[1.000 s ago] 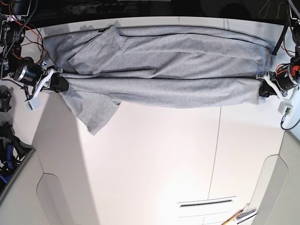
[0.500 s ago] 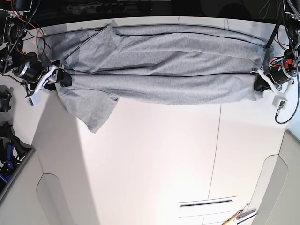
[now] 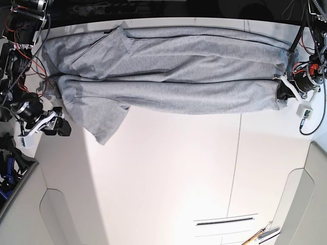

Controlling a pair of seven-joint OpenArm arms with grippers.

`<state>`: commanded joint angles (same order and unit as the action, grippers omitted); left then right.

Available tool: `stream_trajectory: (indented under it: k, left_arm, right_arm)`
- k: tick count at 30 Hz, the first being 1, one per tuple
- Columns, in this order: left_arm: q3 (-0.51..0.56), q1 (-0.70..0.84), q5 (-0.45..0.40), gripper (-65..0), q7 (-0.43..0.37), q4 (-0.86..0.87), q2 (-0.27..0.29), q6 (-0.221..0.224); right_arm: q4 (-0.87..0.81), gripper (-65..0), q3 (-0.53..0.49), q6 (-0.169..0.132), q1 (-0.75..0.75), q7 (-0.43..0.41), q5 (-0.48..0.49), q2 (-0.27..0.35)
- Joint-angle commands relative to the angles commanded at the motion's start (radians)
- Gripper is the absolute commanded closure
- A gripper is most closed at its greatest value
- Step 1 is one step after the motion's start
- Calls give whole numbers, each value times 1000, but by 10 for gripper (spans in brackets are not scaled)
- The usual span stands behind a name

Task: Fold the T-shirt properly
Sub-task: 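Fold the hem up over the shoulders with both grippers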

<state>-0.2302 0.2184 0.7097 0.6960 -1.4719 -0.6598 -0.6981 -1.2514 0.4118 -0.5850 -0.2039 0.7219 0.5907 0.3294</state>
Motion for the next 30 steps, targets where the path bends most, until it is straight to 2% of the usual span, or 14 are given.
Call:
stream_trajectory:
  k: [3,8,11,16,25,26,27,30]
  left_arm:
    - [0,0,0,0,4,0,0,0]
    - [0,0,0,0,4,0,0,0]
    - [0,0,0,0,4,0,0,0]
    - [0,0,0,0,4,0,0,0]
    - [0,0,4,0,4,0,0,0]
    - [0,0,4,0,5,0,0,0]
    - [0,0,4,0,5,0,0,0]
    - [0,0,5,0,4,0,0,0]
  right_arm:
    - [86,-347,-80,-7,-37,-19,-39,0]
    - [94,-347,-259,-2,-37,-19,-49,0]
    - [94,-347,-323,-1,-37,-18,-49,0]
    - [94,-347,-343,-2,-36,-14,-49,-13]
    - [94,-344,-343,-2,-32,7,-50,-76]
    - [94,-332,-343,-2,-32,7,-54,-78]
    - [94,-290,-343,-2,-32,8,-54,-78]
    - [94,-60,-342,-2,-33,7,-61,-78]
